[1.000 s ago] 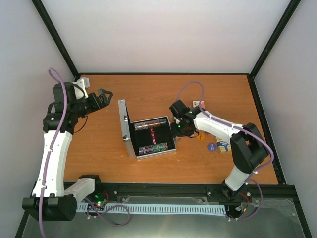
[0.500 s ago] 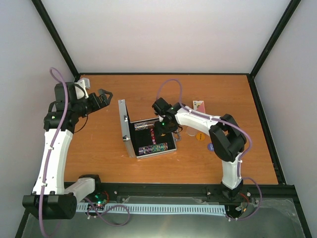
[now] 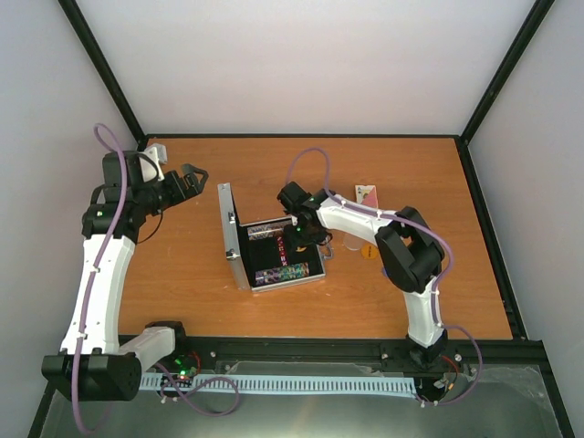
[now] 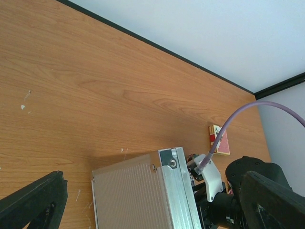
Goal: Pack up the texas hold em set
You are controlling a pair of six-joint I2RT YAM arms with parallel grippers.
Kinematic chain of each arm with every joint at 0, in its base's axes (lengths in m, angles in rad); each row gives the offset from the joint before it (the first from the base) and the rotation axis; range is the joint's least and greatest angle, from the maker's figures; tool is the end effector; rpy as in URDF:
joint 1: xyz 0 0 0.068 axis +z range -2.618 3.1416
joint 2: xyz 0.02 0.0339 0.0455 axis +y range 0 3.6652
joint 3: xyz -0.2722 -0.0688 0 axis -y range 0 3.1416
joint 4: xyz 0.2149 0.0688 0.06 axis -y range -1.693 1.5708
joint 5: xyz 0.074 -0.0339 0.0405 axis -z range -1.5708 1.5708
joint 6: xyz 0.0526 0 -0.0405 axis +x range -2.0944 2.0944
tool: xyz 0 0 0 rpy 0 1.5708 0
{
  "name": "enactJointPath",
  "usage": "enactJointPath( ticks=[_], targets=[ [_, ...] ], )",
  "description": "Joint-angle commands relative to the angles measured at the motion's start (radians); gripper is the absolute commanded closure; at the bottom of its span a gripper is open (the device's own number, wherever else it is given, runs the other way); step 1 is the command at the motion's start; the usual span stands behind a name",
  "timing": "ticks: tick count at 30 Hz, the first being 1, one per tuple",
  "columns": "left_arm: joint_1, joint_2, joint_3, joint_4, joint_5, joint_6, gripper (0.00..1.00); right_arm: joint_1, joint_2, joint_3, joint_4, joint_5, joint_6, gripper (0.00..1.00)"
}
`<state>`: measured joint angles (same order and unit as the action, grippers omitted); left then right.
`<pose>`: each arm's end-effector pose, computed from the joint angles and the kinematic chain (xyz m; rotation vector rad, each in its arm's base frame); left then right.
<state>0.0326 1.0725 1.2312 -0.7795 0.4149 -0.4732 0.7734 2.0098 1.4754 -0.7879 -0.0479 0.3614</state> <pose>0.1926 -0.0149 0.3748 -0.3206 2.1944 -0.7006 0.2718 0.2689 0.1794 -0.6114 2.8826 0.2573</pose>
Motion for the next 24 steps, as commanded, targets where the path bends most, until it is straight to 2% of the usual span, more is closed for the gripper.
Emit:
enactJointPath(
  ticks=[1,24],
  targets=[
    [-0.002,0.005,0.012,-0.001,0.008,0.004,0.00,0.007,0.023,0.025,-0.002,0.023,-0.007,0.48],
    [-0.003,0.003,0.001,0.009,0.016,-0.008,0.00,0.006,0.138,0.119,-0.060,0.122,0.064,0.46]
  ],
)
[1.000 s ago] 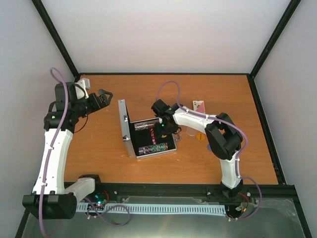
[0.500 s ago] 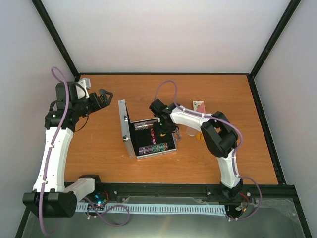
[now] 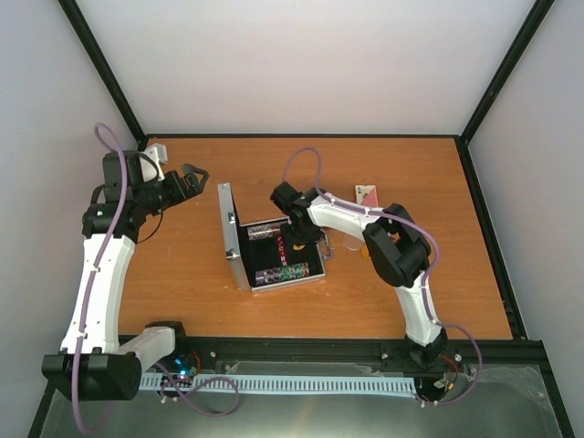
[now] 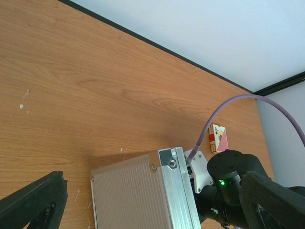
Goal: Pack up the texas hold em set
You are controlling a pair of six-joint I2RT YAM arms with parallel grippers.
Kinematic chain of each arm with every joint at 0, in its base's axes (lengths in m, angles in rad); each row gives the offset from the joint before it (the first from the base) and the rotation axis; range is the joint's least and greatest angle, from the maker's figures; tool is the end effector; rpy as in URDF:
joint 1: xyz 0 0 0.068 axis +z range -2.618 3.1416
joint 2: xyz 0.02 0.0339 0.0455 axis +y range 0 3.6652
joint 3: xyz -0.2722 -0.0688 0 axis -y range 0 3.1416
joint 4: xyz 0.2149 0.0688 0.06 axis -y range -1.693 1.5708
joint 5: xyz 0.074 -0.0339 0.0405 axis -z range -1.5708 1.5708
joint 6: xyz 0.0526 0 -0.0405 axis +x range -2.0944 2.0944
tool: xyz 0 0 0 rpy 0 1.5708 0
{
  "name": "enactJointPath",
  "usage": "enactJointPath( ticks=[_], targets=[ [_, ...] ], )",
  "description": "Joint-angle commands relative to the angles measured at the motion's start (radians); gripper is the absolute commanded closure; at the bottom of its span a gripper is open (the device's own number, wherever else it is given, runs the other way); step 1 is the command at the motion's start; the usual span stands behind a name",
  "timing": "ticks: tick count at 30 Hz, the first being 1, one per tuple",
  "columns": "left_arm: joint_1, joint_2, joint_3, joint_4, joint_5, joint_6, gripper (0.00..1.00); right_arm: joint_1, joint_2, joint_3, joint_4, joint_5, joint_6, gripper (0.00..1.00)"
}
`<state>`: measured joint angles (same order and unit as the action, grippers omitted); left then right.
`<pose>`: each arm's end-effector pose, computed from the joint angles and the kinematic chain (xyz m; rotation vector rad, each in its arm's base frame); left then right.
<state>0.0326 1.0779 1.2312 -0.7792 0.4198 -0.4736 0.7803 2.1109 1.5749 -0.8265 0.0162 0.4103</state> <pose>0.1939 -0.0151 0.3739 -0.3204 2.1995 -0.7063 0.2860 0.2819 0.1649 -0.5413 2.9062 0.1534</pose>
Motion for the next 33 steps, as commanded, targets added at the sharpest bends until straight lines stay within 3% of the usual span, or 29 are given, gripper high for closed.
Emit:
enactJointPath(
  ticks=[1,13,21,33],
  targets=[
    [-0.003,-0.002,0.001,0.010,0.013,-0.009,0.00,-0.001,0.036,0.021,-0.023,0.061,0.015,0.45],
    [-0.003,-0.008,0.005,0.011,-0.003,-0.019,0.00,-0.001,-0.002,0.042,-0.043,0.059,0.005,0.34],
    [-0.002,-0.015,0.037,-0.015,-0.041,-0.008,0.00,-0.013,-0.173,0.037,-0.097,0.016,-0.042,0.28],
    [-0.002,-0.040,-0.019,0.013,-0.045,-0.031,0.00,-0.303,-0.667,-0.560,-0.083,0.029,0.060,0.25]
  ],
)
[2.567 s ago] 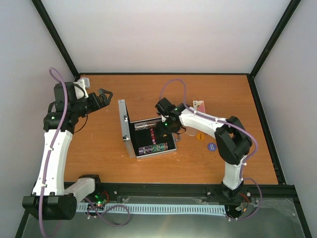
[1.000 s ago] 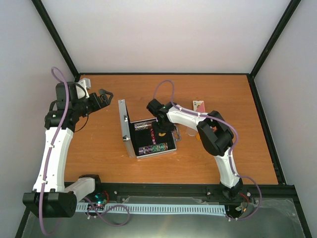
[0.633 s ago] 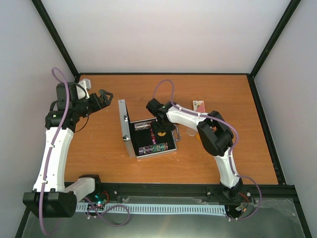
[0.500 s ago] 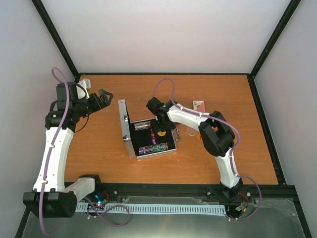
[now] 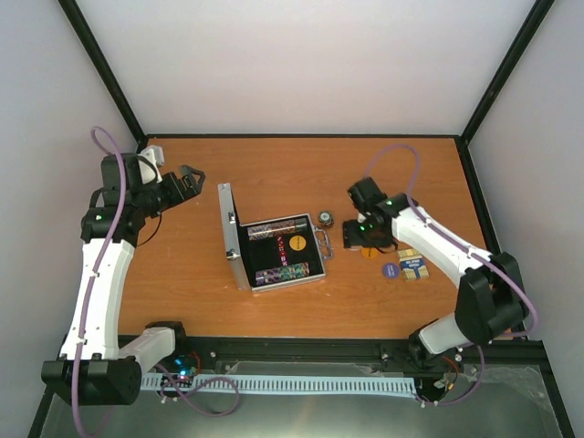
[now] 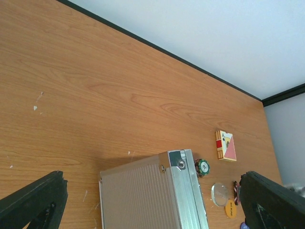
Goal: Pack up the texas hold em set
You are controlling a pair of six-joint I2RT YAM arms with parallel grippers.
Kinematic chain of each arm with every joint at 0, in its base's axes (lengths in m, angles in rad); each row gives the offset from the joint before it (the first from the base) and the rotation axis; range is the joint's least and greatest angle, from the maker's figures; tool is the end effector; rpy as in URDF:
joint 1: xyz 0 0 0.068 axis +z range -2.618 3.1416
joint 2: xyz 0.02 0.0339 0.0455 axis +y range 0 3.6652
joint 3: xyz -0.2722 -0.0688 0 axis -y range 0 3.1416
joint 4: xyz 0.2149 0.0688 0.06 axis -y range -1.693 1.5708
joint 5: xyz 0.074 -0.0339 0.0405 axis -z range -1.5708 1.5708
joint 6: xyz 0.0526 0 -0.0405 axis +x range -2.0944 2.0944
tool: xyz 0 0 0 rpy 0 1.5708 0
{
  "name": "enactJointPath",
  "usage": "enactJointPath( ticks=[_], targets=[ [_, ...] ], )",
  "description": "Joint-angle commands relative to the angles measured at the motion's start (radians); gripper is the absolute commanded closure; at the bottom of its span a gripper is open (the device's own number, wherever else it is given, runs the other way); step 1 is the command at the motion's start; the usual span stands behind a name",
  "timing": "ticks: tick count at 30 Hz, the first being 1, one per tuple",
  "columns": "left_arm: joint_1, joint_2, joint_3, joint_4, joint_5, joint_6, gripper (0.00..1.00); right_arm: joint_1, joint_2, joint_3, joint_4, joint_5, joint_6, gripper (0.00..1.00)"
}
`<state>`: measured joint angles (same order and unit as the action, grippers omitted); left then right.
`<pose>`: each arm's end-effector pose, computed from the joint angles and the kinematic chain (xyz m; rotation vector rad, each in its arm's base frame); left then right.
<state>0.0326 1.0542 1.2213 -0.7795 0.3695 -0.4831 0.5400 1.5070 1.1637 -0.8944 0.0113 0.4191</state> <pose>0.1887 -0.0129 0.3744 -0.3546 2.1829 -0.6564 0.2290 0.1366 0.2497 -0.1685 2.8287 0.2056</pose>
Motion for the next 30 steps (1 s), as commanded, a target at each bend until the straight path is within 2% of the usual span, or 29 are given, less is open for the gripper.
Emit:
enactJointPath(
  ticks=[1,6,17,24,30],
  targets=[
    [-0.003,-0.017,-0.012,0.014,0.004,-0.022,0.00,-0.077,-0.078,-0.182,-0.010,0.052,0.061,0.24],
    [-0.002,-0.026,-0.019,0.014,-0.013,-0.023,0.00,-0.132,-0.067,-0.273,0.080,0.063,0.067,0.23],
    [-0.003,-0.037,-0.016,0.025,-0.016,-0.029,0.00,-0.164,0.141,-0.165,0.170,0.038,-0.022,0.24],
    [-0.003,-0.031,-0.014,0.025,-0.012,-0.025,0.00,-0.170,0.196,-0.177,0.179,0.098,-0.027,0.25],
    [-0.003,-0.022,-0.006,0.031,-0.005,-0.025,0.00,-0.175,0.224,-0.193,0.221,0.077,-0.023,0.26]
  ],
)
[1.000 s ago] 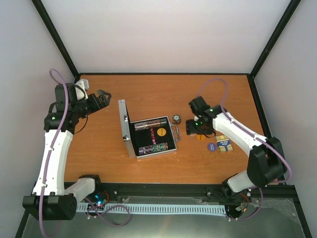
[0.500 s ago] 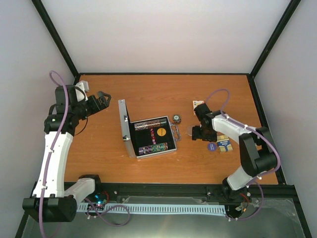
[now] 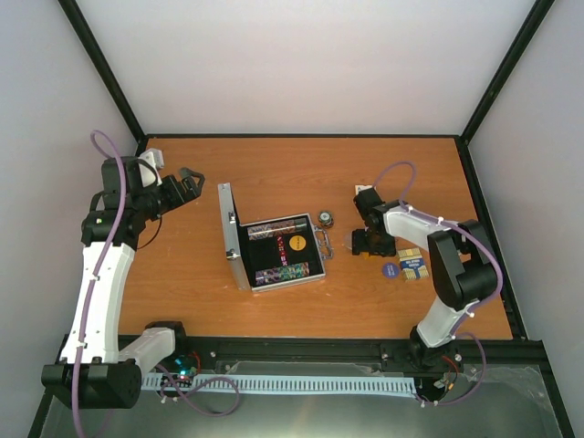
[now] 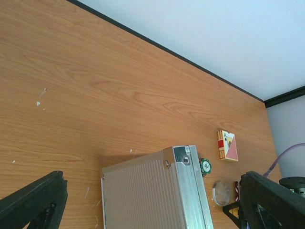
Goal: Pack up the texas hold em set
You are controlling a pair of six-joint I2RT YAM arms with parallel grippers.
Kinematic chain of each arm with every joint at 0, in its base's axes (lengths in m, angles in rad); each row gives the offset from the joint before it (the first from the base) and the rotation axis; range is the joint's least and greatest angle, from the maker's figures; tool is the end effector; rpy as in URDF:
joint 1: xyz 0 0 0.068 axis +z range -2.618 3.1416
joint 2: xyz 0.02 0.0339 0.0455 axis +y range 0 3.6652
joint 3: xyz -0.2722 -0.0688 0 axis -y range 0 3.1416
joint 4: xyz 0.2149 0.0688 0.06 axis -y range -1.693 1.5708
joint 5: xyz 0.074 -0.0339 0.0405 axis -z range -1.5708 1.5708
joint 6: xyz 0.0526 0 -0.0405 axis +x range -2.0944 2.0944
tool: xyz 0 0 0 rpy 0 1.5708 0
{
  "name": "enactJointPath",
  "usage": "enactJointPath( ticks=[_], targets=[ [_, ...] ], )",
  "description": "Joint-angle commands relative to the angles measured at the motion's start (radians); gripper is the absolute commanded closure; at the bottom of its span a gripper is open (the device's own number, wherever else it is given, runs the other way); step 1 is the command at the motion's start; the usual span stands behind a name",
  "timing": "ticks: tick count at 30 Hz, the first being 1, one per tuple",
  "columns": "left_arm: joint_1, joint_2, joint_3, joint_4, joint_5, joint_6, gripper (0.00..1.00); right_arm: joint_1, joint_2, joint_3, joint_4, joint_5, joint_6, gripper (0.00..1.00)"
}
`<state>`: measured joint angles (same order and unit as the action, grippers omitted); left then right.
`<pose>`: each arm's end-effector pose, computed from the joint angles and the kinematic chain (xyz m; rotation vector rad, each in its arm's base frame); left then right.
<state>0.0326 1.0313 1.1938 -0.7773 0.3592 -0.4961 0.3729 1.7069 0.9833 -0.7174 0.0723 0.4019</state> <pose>0.1837 -0.0125 0.3699 -0.3761 2.1835 -0.6523 0.2566 0.0963 0.1605 0.0504 2.9937 -0.0267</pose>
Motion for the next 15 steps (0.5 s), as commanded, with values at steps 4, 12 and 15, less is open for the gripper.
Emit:
enactJointPath(
  ticks=[4,12,15],
  targets=[
    [-0.003,0.013,0.031,0.033,0.015,-0.010,0.00,-0.008,0.052,0.002,0.053,0.035,-0.012,0.31],
    [-0.003,0.023,0.041,0.038,0.025,-0.012,0.00,-0.008,0.051,-0.003,0.030,0.055,-0.028,0.37],
    [-0.003,0.020,0.032,0.042,0.030,-0.017,0.00,-0.006,0.029,-0.028,0.021,0.039,-0.014,0.37]
  ],
)
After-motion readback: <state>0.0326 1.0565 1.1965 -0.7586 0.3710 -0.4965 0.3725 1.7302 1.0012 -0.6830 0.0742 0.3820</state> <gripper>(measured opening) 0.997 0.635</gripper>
